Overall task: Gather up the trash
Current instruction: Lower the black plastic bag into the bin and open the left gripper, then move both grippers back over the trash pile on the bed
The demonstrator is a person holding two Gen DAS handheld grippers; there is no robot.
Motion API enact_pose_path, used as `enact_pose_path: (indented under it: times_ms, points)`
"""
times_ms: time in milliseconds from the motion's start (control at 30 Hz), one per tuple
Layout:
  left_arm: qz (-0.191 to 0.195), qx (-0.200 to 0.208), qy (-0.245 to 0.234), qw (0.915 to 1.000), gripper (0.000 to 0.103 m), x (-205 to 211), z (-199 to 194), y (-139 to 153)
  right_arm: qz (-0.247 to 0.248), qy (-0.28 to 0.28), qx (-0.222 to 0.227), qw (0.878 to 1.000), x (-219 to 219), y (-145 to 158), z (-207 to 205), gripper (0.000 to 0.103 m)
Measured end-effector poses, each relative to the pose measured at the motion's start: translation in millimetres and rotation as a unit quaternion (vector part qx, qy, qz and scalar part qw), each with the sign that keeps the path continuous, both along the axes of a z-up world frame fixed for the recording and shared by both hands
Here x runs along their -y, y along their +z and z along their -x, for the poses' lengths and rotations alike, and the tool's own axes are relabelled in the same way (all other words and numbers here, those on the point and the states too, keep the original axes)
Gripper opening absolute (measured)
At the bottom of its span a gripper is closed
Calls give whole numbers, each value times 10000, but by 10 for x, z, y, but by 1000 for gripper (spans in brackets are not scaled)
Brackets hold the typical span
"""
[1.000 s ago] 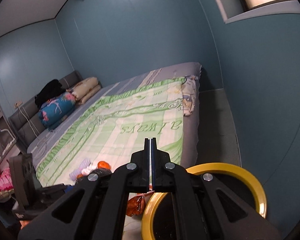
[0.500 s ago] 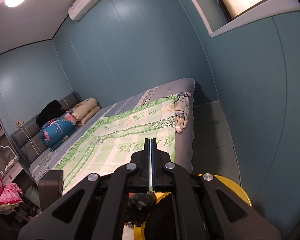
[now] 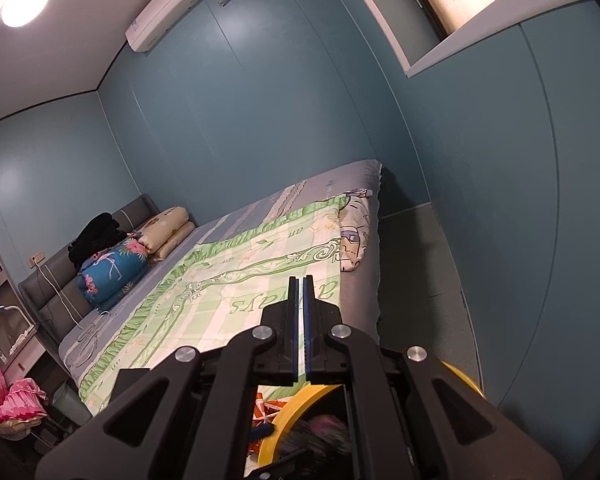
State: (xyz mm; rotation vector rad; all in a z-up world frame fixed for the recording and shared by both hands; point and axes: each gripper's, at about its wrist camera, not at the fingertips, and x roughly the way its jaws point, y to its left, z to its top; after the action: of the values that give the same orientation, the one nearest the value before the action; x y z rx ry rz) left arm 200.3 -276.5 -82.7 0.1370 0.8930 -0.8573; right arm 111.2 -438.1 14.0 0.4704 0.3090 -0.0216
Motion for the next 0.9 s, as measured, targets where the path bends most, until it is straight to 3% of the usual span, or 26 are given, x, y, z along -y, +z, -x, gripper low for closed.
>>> enact_pose_path:
  times_ms: [33,100,400,667,900]
  points:
    - [30,29,61,10000,75,-35,-8,10,-3,6,-9,10000,2,3,0,2]
    - [68,76,191,9998,79,-93,-28,31,39,52,-45,10000,-17,9,-14,2]
    - [16,516,1237,9910,79,-872,-180,287,202,389,-102,9990,-224,34,-106,2]
    - [-170,672,2525,9651,79,-2065,-281,404,421,940,-255,9944,-680,64,-299,2]
    - [-314,523,3193,9457,79,-2892,-162,289,677,1460,-519,9856,-1179,27,-491,2]
